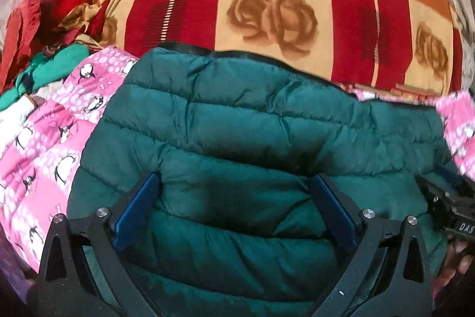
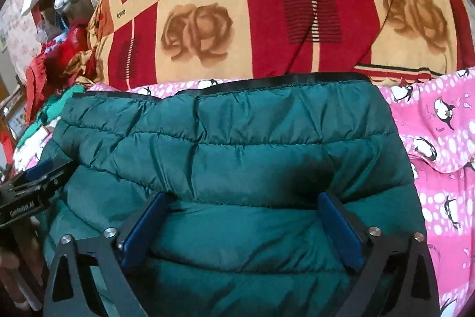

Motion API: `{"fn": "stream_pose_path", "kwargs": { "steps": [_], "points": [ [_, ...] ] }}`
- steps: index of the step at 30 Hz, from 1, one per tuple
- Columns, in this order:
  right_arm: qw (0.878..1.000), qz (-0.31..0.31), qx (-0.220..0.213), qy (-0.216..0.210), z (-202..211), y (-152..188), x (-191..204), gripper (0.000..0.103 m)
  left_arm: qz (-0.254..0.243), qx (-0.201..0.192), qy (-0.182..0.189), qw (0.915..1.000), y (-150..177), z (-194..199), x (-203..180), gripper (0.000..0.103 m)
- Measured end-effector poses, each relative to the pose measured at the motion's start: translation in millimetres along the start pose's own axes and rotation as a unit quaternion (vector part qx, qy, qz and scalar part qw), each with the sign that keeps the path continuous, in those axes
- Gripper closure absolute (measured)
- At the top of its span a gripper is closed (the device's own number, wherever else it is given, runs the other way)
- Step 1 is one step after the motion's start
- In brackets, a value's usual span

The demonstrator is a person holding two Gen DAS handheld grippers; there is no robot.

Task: Fold large clothes
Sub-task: 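Smooth the folded jacket bundle with both grippers open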

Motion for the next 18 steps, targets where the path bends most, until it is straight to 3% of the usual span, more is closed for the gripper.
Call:
{"fn": "stream_pose_path", "kwargs": {
  "steps": [11, 15, 18],
  "points": [
    [1.0, -0.009, -0.006, 0.002, 14, 1, 4, 0.001, 0.018, 0.007, 0.008, 0.9998, 6, 10, 2, 0.001],
    [0.999, -0.017, -0.043, 0.003, 34, -8, 3, 0.001, 0.039, -0.008, -0.01, 0.9991, 0, 20, 1, 0.001],
    [0.998, -0.002, -0.06, 0.027, 44, -11, 3, 0.001, 0.046, -0.022, -0.017, 0.9985, -3, 27, -1, 0.001]
  ]
}}
Point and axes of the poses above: each gripper's, at about its wrist camera, not at the fingertips, and z roughly against the way its jaws point, x to its left, y to its underside, the point moved 1 cm from there along -z, roughly the way its jaws point, and after that the axes turned 13 degrees about -x, right-handed, at the moved point
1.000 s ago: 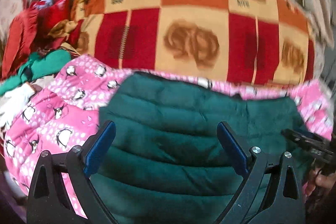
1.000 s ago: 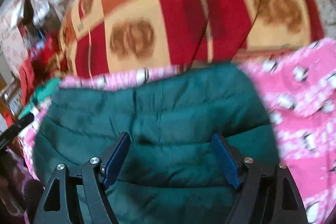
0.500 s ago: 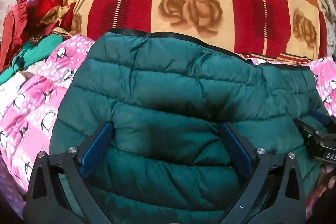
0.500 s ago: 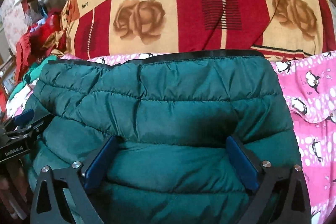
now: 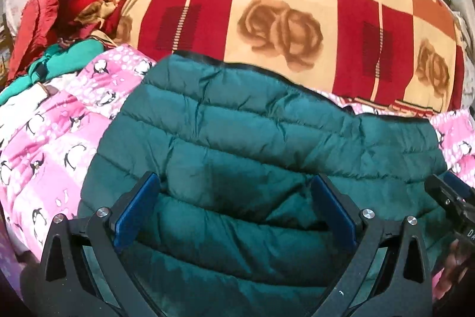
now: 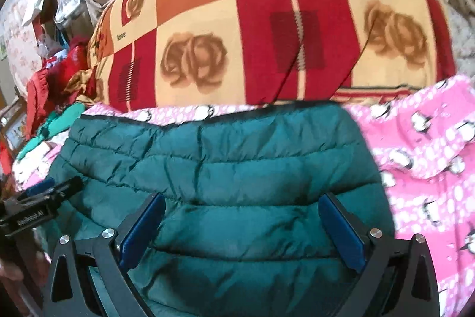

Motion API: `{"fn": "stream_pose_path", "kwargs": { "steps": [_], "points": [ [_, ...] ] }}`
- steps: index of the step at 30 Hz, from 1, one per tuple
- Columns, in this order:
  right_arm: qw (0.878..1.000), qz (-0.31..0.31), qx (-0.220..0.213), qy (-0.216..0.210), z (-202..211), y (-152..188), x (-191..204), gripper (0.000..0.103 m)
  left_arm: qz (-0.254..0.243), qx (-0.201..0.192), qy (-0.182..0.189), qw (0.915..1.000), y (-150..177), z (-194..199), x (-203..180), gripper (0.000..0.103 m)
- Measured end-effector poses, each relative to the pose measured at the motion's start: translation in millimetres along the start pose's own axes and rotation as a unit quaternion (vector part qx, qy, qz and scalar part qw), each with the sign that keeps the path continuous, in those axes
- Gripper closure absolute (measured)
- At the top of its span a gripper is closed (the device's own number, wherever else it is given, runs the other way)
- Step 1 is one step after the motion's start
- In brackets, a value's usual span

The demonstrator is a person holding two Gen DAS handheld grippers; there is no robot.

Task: Fold large clothes
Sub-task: 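Smooth the folded jacket bundle with both grippers open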

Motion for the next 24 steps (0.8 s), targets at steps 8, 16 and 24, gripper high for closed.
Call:
{"fn": "stream_pose_path", "kwargs": {
  "steps": [8, 16, 24],
  "points": [
    [1.0, 0.005, 0.0, 0.025, 1, 3, 3, 0.001, -0.029, -0.004, -0.02, 0.9994, 1, 7, -4, 0.001],
    [0.999, 0.0, 0.003, 0.046, 20, 10, 18, 0.001, -0.047, -0.038, -0.012, 0.9981, 0, 31, -5, 0.001],
    [0.997, 0.024, 0.001, 0.072, 38, 20, 47, 0.001, -0.07, -0.051, -0.017, 0.9961, 13, 41, -7, 0.001]
  ]
}}
Point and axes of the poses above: each gripper's, at about its wrist camera, not at the fingertips, and z roughly against the way its jaws point, x to its left, y to its underside, the point moved 1 cm from there along -z, roughly the way its jaws point, and after that the axes turned 13 degrees about -x, right-handed, at the moved point
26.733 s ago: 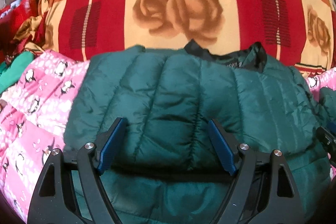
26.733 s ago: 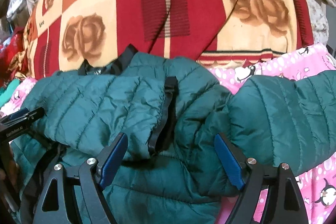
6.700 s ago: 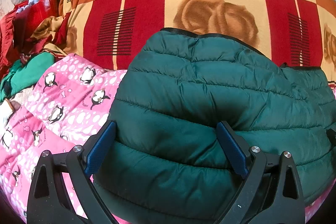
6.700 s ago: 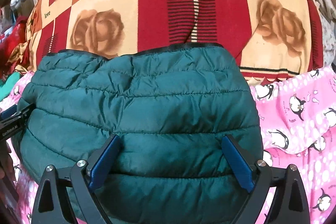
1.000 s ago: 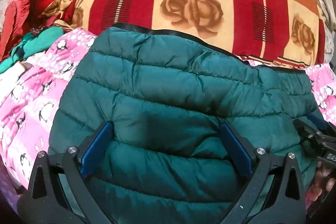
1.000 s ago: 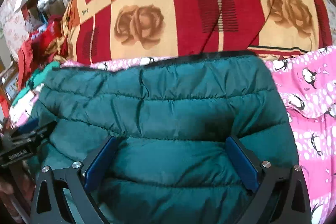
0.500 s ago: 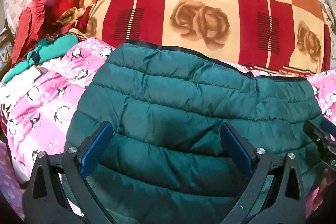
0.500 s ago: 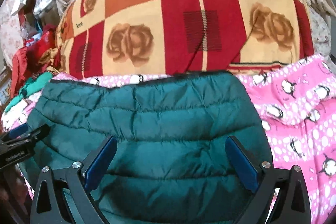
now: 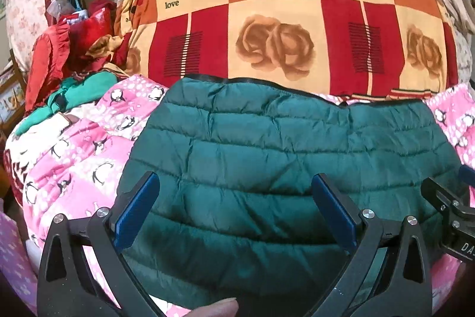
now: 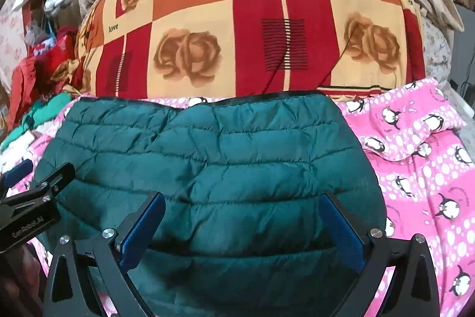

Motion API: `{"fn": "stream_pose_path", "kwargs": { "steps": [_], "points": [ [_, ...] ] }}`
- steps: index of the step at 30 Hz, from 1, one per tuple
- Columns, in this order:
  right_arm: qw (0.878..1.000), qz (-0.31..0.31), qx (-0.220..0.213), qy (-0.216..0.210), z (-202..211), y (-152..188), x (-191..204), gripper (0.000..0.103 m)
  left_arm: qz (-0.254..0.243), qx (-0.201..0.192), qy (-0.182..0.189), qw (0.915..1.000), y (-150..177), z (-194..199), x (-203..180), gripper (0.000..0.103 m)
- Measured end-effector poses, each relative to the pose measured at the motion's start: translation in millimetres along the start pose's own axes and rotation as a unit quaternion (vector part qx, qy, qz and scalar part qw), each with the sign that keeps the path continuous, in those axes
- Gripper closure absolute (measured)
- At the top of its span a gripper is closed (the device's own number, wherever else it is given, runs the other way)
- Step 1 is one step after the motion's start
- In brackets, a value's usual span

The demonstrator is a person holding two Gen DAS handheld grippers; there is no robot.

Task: Fold large clothes
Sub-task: 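Smooth the folded jacket bundle with both grippers open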

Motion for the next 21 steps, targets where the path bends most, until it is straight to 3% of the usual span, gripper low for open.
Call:
{"fn": "stream_pose_path", "kwargs": {
  "steps": [21],
  "points": [
    [1.0, 0.01, 0.007, 0.02, 11, 3, 22, 0.001, 0.046, 0.023, 0.012, 0.9986, 10, 0, 16, 0.001]
  ]
}}
Point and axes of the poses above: each gripper's, at about its wrist camera, not at the fingertips, and z roughly against the way its jaws point, x to its left, y to its underside, the point moved 1 cm from there along -z, roughly the way its jaws point, and after that the axes turned 13 degrees about -x, right-handed, at the moved point
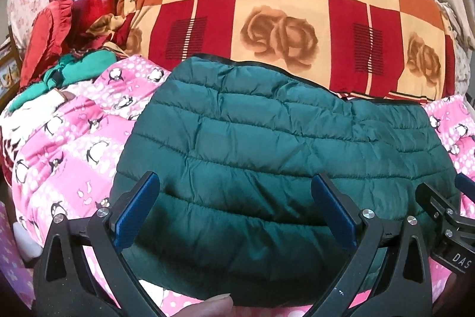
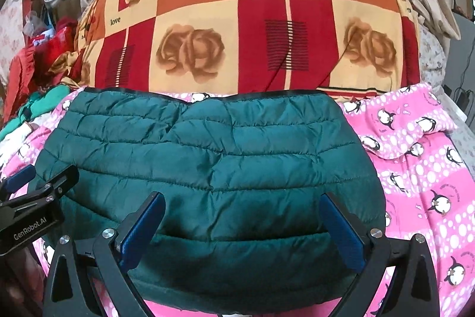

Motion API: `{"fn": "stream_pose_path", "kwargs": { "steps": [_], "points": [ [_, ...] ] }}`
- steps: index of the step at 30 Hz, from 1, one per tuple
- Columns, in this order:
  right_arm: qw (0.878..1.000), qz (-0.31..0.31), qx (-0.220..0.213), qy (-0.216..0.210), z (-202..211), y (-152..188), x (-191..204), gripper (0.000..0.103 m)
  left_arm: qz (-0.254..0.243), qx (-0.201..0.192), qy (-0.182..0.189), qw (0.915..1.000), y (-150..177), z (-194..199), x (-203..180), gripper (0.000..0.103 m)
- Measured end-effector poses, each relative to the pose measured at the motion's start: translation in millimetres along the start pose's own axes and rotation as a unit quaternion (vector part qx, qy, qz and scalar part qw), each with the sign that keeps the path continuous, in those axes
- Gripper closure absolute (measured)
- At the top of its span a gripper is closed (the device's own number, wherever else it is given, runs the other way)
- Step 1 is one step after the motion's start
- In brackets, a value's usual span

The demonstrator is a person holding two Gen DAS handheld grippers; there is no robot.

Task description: Fold large clothes

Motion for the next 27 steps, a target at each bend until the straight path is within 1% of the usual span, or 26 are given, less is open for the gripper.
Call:
{"fn": "stream_pose_path", "kwargs": {
  "steps": [6, 12, 27],
  "points": [
    [1.0, -0.009, 0.005, 0.002, -3.7, 1.9, -1.5, 0.001, -0.006, -0.003, -0.006, 1.0, 0.3, 0.2, -1.0, 0.001],
    [1.0, -0.005, 0.008, 0.001, -5.6, 3.0, -0.8, 0.001, -0.012, -0.007, -0.012, 0.9998, 0.6, 0.4, -2.1, 0.001],
    [1.0, -0.005, 0.016, 0.001, -10.3, 2.3, 1.5, 0.001, -0.002, 0.004, -0.014, 0.9999, 0.1, -3.9, 1.7, 0.001]
  ]
}}
Point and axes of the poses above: each gripper's, at about its wrist camera, not at the fingertips, and z roughly against the way its jaws point, x to its left, y to its underside, the point moved 1 cm from there along -z, roughly the way its jaws point, and after that the axes turned 13 degrees about -x, right-handed, at the moved point
